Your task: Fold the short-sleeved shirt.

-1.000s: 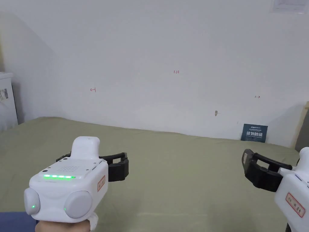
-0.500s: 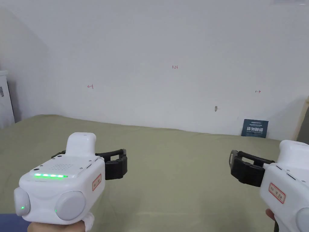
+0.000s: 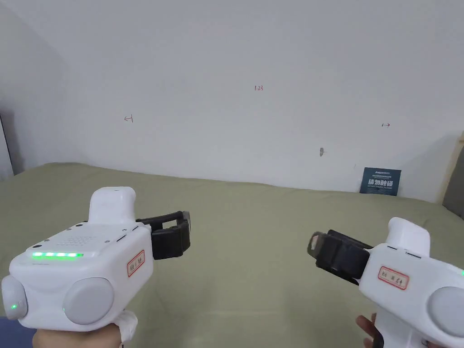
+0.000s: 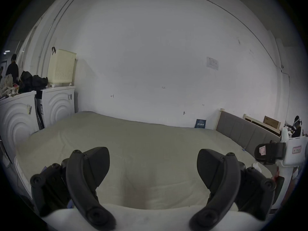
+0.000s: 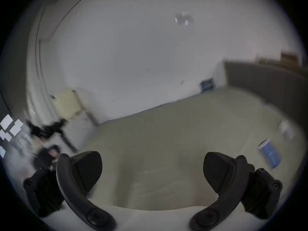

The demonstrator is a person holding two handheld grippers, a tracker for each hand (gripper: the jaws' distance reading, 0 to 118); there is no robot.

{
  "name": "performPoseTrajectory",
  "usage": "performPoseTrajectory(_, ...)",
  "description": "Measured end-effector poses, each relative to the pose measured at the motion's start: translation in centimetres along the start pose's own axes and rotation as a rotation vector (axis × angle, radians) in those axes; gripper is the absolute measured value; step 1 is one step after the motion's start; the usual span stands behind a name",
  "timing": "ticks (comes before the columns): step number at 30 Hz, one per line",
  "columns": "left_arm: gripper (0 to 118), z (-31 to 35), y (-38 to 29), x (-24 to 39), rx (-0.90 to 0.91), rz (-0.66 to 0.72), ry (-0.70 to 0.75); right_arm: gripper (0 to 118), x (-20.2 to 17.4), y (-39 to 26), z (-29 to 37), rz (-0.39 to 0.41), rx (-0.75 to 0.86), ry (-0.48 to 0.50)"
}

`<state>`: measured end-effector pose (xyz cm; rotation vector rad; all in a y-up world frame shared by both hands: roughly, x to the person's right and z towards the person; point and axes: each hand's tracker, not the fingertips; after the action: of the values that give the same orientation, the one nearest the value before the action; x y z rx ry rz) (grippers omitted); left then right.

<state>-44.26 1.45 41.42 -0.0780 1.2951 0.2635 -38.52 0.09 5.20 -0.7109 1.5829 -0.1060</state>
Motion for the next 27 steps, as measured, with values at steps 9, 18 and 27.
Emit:
performPoseTrajectory(9,111,0.1,-0.3,-0.5,-0.011,-0.029,0.01,118,-1.0,0.1,1.0,0.135,0.095,-0.203)
performPoseTrajectory(18,111,0.2,-0.3,-0.6,-0.01,-0.038,0.022,118,0.9,0.2,2.2,-0.01,0.14,-0.035)
performPoseTrajectory(27,111,-0.4,-1.0,-0.9,-0.007,-0.055,0.038,118,-1.7,-1.3,1.6,0.435,0.252,-0.344)
